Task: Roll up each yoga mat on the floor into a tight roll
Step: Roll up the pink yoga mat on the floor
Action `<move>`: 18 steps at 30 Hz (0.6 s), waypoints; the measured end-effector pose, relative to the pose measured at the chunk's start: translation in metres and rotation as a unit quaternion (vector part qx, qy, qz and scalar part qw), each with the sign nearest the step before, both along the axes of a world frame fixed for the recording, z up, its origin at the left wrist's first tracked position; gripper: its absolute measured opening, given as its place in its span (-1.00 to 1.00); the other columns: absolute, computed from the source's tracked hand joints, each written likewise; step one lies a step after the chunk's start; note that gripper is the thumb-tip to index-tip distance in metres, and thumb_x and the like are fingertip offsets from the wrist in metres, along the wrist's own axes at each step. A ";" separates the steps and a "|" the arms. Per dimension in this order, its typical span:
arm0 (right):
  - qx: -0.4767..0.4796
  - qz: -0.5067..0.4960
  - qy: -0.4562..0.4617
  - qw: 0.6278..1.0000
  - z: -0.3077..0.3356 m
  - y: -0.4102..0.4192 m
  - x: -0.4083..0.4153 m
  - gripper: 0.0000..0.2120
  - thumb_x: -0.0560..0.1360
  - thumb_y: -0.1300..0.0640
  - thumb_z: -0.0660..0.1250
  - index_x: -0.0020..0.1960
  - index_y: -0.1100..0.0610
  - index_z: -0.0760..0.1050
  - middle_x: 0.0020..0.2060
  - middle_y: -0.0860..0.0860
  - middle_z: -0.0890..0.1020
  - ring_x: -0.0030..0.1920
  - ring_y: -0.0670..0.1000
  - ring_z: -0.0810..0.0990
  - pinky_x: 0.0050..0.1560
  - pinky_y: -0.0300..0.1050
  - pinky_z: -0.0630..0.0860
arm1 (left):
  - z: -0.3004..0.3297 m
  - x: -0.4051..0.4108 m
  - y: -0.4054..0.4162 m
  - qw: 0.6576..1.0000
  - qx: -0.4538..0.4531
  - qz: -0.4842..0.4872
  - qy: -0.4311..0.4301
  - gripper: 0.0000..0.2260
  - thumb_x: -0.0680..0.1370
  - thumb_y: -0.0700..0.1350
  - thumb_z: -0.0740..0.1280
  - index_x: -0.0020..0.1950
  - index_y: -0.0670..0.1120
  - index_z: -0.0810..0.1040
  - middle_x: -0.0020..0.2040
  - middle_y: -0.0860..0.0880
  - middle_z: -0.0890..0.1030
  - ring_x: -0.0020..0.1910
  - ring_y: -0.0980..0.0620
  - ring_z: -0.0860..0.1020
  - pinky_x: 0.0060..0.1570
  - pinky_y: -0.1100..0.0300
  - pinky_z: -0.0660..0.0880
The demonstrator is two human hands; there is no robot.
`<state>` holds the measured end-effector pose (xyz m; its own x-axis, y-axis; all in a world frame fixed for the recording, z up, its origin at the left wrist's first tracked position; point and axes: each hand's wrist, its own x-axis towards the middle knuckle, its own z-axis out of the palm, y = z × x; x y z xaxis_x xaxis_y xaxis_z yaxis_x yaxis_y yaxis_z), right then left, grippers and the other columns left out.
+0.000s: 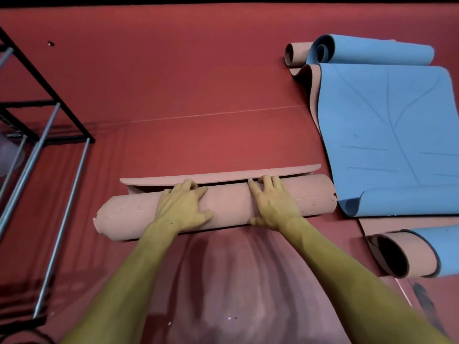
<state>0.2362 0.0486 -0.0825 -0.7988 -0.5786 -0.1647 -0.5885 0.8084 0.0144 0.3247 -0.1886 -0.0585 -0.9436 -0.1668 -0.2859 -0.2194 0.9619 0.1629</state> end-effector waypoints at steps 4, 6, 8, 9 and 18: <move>-0.002 0.011 0.005 1.000 -0.002 0.000 -0.003 0.05 0.21 -0.32 0.56 0.51 0.16 0.27 0.37 0.14 0.40 0.38 0.21 0.36 0.47 0.13 0.29 | -0.022 0.004 0.007 0.999 -0.046 -0.015 0.000 0.15 0.22 0.46 0.50 0.67 0.07 0.09 0.59 0.02 0.23 0.58 -0.07 0.22 0.60 -0.12 0.06; 0.028 0.015 0.020 0.999 -0.011 0.000 -0.002 0.19 0.12 -0.30 0.64 0.54 0.17 0.22 0.42 0.17 0.35 0.46 0.25 0.31 0.51 0.23 0.24 | -0.035 0.009 0.012 0.996 -0.082 -0.010 0.028 0.20 0.20 0.38 0.59 0.67 0.04 0.08 0.61 0.00 0.24 0.61 -0.08 0.19 0.61 -0.13 0.01; 0.041 0.013 0.040 0.998 -0.018 0.003 -0.002 0.19 0.12 -0.21 0.68 0.57 0.14 0.18 0.43 0.16 0.35 0.45 0.26 0.32 0.50 0.23 0.25 | -0.039 0.011 0.010 0.993 -0.102 -0.019 0.059 0.12 0.20 0.34 0.60 0.64 0.06 0.18 0.55 0.02 0.35 0.53 -0.05 0.30 0.56 -0.07 0.12; 0.044 0.015 0.047 0.998 -0.018 0.004 -0.003 0.14 0.16 -0.16 0.66 0.56 0.11 0.18 0.41 0.14 0.37 0.42 0.24 0.34 0.48 0.20 0.26 | -0.038 0.009 0.008 0.992 -0.101 -0.024 0.066 0.08 0.19 0.33 0.58 0.62 0.07 0.23 0.51 0.05 0.40 0.49 -0.02 0.35 0.50 -0.03 0.18; 0.113 0.015 -0.179 0.977 0.017 -0.005 -0.020 0.08 0.09 -0.16 0.73 0.44 0.12 0.26 0.38 0.13 0.47 0.38 0.23 0.43 0.38 0.14 0.41 | -0.008 0.004 -0.016 0.990 0.079 -0.040 -0.108 -0.01 -0.02 0.41 0.57 0.39 0.25 0.44 0.21 0.22 0.62 0.23 0.04 0.58 0.05 0.08 0.45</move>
<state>0.2161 0.0440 -0.0657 -0.6491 -0.5183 -0.5569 -0.6123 0.7903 -0.0219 0.3289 -0.2045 -0.0665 -0.8665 -0.0310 -0.4983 -0.1896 0.9437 0.2709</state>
